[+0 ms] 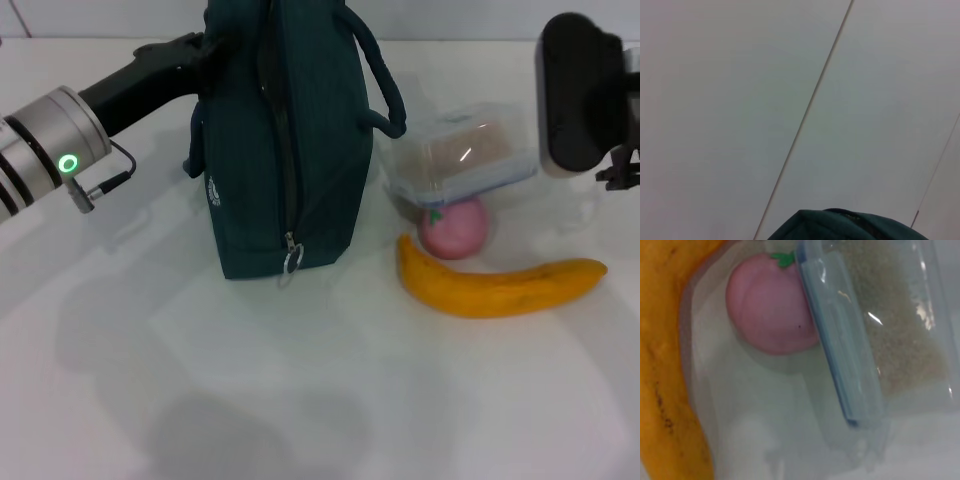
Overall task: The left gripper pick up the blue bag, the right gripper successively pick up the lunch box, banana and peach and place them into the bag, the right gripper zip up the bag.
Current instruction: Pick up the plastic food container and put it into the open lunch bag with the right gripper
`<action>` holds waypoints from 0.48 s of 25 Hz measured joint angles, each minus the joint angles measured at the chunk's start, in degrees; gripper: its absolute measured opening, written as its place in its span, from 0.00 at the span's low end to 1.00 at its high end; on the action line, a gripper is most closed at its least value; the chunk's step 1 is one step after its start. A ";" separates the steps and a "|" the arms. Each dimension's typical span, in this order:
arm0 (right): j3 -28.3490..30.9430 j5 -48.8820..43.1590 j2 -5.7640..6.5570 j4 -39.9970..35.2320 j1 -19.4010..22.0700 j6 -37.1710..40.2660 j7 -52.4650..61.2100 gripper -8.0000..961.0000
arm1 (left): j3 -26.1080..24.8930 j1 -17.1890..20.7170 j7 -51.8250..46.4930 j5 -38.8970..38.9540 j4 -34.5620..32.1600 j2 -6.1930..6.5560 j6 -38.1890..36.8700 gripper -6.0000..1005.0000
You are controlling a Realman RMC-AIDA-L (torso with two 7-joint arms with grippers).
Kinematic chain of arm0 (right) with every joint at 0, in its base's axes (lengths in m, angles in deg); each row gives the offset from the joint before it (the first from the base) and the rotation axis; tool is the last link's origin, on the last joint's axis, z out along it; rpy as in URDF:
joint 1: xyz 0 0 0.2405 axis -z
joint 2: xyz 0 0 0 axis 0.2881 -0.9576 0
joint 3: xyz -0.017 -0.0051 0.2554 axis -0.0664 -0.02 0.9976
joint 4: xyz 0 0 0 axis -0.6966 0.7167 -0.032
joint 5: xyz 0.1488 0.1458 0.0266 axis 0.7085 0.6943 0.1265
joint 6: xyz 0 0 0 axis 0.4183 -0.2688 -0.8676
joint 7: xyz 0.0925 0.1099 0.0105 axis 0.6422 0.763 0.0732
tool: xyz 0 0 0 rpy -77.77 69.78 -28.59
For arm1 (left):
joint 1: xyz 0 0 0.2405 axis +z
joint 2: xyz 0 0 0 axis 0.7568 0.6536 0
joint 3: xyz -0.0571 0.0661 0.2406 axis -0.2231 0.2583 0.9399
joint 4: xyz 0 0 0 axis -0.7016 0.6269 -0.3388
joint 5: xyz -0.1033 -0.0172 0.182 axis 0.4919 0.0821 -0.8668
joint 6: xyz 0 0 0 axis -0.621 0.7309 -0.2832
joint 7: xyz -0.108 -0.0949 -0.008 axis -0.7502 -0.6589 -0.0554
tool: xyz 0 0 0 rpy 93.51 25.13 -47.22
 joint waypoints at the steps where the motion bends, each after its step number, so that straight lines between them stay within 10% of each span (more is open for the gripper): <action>1: -0.47 -0.04 0.00 0.39 -0.10 -0.47 -0.04 0.55 | 0.00 -0.05 0.00 0.00 -0.03 0.02 0.02 0.10; 12: -6.98 -0.23 0.55 4.99 -1.21 -7.04 -0.10 0.54 | 0.04 -0.49 0.00 -0.20 -0.27 0.16 0.48 0.10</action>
